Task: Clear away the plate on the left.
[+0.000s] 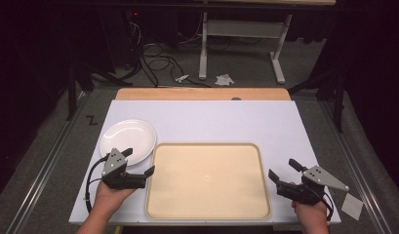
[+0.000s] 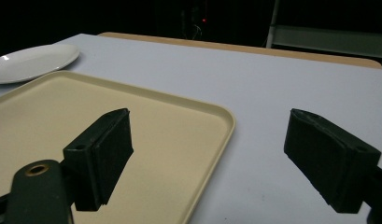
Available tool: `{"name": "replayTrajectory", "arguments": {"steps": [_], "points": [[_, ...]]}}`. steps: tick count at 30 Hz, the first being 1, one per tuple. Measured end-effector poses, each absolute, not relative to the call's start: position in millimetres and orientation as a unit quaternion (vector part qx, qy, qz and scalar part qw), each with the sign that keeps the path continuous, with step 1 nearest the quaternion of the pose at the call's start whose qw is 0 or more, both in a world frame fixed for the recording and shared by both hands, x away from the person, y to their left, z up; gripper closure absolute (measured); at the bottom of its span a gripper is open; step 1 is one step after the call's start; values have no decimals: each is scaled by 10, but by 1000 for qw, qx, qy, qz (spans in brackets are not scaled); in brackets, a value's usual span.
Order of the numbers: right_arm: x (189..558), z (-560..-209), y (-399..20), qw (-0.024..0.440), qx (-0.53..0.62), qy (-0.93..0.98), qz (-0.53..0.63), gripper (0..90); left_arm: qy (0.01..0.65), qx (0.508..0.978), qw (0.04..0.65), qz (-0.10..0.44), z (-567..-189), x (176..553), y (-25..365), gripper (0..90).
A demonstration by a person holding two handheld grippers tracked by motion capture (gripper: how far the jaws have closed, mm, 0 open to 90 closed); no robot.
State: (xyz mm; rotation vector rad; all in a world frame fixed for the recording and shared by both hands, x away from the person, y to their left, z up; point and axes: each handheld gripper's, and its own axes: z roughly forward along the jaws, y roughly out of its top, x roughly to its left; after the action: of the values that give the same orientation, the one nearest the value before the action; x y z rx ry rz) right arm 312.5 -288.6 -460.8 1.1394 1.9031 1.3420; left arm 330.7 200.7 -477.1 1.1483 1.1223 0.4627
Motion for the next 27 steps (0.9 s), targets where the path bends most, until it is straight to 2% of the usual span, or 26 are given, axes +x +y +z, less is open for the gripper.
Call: {"name": "replayTrajectory", "arguments": {"steps": [10,27], "points": [[3140,-4603,-2860,269,417,711,499,162,506,524,644,234,-4828,3364,2116,4],[3123,-4576,-2826,273,404,716,499,162,539,519,597,289,-4967,3521,2490,2]]}}
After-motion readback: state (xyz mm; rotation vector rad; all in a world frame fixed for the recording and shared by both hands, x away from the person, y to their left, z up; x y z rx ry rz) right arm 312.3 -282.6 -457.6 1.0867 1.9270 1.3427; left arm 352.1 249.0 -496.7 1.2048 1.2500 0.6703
